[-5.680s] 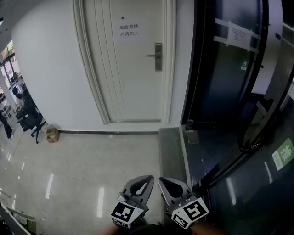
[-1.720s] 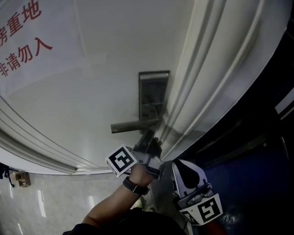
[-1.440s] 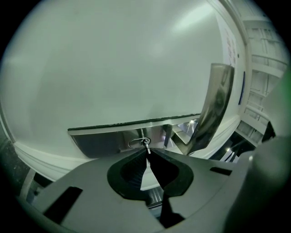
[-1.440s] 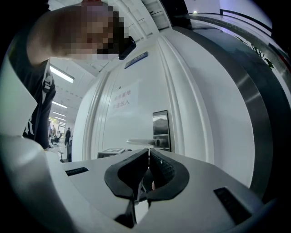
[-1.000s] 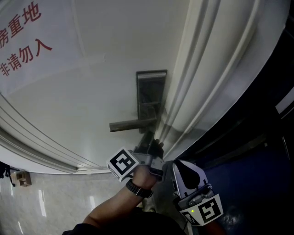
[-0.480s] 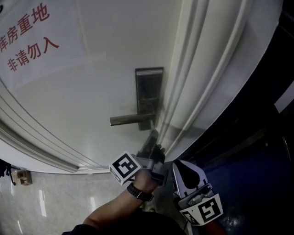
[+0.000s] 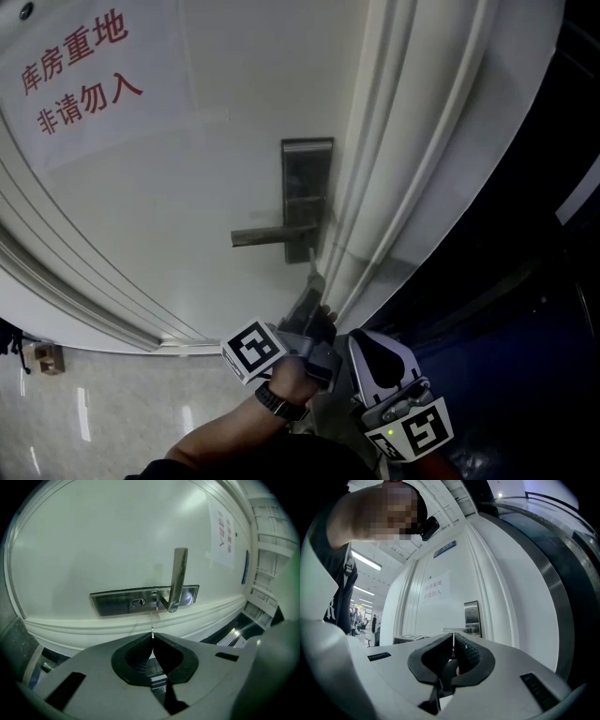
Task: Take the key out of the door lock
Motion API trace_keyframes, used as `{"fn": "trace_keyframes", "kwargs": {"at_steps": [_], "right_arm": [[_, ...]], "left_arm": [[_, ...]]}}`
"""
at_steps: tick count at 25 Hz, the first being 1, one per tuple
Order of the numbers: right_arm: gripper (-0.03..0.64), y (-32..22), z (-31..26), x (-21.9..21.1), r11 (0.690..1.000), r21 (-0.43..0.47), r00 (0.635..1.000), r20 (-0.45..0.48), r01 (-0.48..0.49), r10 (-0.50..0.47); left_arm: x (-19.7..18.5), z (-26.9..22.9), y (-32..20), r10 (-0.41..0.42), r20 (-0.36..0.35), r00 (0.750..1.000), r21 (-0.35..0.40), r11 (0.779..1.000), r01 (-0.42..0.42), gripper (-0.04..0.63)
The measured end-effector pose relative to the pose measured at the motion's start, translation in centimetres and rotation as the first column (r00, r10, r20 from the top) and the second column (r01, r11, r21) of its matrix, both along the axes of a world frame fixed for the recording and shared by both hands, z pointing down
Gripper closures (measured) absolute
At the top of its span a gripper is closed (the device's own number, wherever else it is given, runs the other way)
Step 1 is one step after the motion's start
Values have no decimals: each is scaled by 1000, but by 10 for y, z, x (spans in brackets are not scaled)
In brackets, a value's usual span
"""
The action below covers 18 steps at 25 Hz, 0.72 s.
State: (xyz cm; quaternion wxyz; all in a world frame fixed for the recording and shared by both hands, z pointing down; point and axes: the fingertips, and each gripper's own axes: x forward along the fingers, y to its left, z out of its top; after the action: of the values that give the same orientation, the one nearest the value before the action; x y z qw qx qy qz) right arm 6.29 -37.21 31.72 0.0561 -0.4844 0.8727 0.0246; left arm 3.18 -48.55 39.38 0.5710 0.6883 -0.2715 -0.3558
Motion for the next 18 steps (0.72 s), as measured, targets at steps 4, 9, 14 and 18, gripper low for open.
{"fn": "trace_keyframes", "kwargs": {"at_steps": [4,9,14,18], "right_arm": [[603,12,-2,-4,1000,0,1000,1,15,-15],[603,26,-6,-8,999,18,999,0,36,-36],[603,38,-7,-11,998,29,999,-16,51,-51],[604,47,-6,-13,997,37,998,-33,62,-60]], "left_arm": [[-1,-2,22,16,-9,1000,-5,1000,-16,594],[-5,-3,44,16,-3,1000,4,1000,-16,594],[-6,-7,58,9,0,1000,21,1000,-9,594],[-8,-11,66,-2,-8,1000,40,999,3,594]]}}
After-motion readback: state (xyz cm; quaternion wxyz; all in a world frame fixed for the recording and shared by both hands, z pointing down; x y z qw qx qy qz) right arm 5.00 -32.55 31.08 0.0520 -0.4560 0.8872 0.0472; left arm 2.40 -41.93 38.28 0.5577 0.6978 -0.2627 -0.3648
